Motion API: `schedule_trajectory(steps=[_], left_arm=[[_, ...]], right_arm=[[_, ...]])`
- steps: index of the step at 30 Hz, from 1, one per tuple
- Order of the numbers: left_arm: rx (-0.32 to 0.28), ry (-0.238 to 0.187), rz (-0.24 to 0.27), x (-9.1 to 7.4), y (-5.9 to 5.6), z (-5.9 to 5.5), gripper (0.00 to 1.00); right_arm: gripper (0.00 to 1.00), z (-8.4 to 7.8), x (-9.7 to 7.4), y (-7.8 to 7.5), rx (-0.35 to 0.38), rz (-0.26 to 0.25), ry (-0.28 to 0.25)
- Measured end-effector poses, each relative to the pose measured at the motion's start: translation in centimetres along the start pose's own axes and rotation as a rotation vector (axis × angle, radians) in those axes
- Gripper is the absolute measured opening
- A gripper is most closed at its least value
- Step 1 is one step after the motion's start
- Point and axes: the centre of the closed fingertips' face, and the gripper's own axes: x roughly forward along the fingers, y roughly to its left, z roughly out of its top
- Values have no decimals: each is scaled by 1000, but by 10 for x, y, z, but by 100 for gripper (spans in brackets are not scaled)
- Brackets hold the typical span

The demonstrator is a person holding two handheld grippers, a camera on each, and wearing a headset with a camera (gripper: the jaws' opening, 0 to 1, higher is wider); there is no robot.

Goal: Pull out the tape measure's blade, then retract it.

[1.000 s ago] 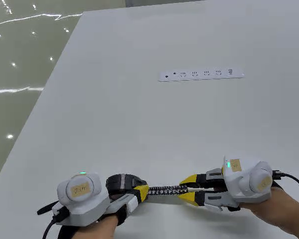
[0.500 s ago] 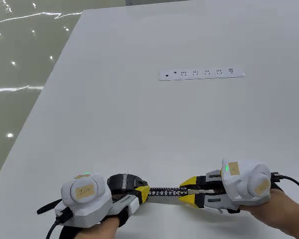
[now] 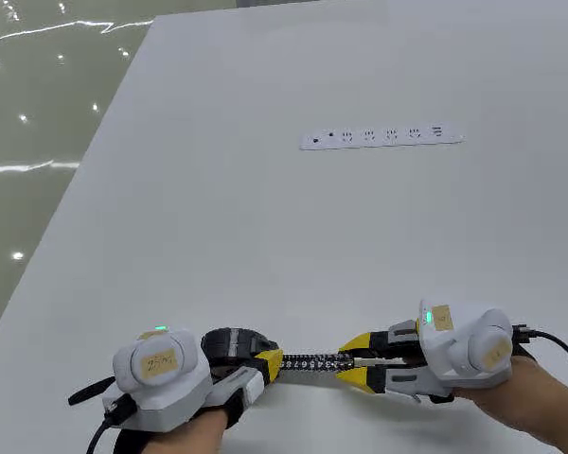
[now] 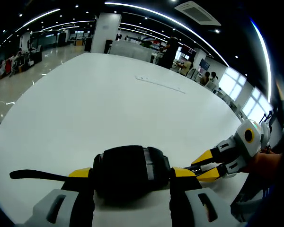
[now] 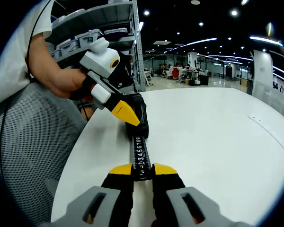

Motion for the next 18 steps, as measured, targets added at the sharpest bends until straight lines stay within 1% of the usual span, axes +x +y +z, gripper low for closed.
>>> schedule_trajectory(steps=[2,5,8,9,10,12,15,18], left_arm=[[2,-2,2,0,0,0,61],[23,-9,4,-1,0,-1,60],[39,3,11,0,-1,-1,59],[38,2,11,0,-1,-1,58],[50,4,5,0,0,-1,58],[53,6,8,1,-1,-1,58],[43,1,2,0,0,-1,58],[42,7,-1,0,0,-1,58]], right_arm=[[13,0,0,-1,0,-1,1],[13,-1,1,0,-5,2,6],[13,-3,2,0,-10,3,14],[13,-4,2,0,-8,3,13],[13,-1,3,1,5,7,-6],[13,-4,7,3,-12,7,11],[13,0,13,3,1,5,-8],[13,4,21,4,-4,6,-13]])
